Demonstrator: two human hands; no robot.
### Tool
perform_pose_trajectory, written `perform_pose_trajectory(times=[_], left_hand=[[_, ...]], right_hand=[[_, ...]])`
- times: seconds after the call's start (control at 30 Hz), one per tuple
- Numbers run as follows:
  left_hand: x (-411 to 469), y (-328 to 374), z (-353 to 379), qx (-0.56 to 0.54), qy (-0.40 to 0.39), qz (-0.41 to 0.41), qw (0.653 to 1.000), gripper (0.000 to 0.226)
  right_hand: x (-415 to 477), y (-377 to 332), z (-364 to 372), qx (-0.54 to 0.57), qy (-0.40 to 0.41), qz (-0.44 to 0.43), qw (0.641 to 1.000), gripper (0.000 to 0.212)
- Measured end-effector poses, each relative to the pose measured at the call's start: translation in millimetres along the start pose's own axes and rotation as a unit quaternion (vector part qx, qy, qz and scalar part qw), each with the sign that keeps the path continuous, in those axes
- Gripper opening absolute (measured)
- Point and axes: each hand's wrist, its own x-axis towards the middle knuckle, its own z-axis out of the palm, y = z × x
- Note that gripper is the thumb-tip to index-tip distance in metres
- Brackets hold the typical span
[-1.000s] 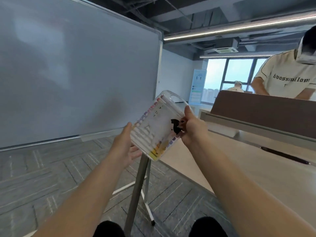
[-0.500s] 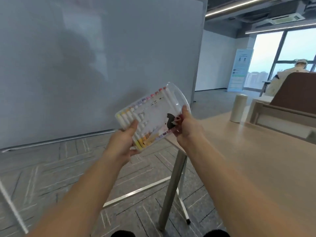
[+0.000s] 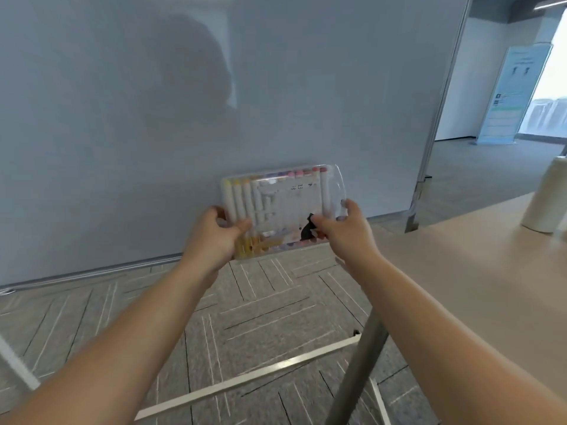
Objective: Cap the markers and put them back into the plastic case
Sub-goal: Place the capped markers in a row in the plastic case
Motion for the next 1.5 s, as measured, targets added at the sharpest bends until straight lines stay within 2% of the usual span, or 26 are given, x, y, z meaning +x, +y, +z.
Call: perform_pose_trajectory(times=[0.1, 0.27, 0.4, 0.53, 0.77, 0.9, 1.17, 1.5], left_hand=[[11.2, -12.7, 0.4, 0.019, 0.017, -0.003, 1.000, 0.021], [18.5, -21.1, 2.8, 0.043, 0.036, 0.009, 0.998, 0.028], [20.7, -29.1, 5.7, 0.041, 0.029, 0.007, 0.999, 0.033], [23.3, -36.3, 8.4, 0.036, 0.021, 0.000, 0.999, 0.023], [23.9, -38.4, 8.9, 0.045, 0.025, 0.003, 0.999, 0.028], [19.4, -39.1, 9.7, 0.060, 0.029, 0.017, 0.998, 0.028], [14.4, -39.9, 9.5, 0.054, 0.038, 0.014, 0.998, 0.031], [14.3, -38.4, 6.2, 0.062, 0.043, 0.016, 0.997, 0.028]], right_hand=[[12.8, 9.7, 12.2, 0.014, -0.013, 0.003, 1.000, 0.072], [26.0, 20.5, 22.1, 0.017, -0.012, -0.005, 1.000, 0.048], [31.2, 26.6, 25.6, 0.008, -0.012, -0.003, 1.000, 0.051], [34.1, 33.5, 26.6, 0.002, -0.008, -0.001, 1.000, 0.061], [34.2, 35.2, 29.9, -0.027, -0.011, -0.006, 1.000, 0.057], [31.9, 36.1, 32.2, -0.043, -0.019, -0.003, 0.999, 0.047], [30.9, 32.8, 30.5, -0.043, -0.024, 0.026, 0.998, 0.056], [28.5, 30.1, 29.4, -0.063, -0.022, 0.038, 0.997, 0.048]])
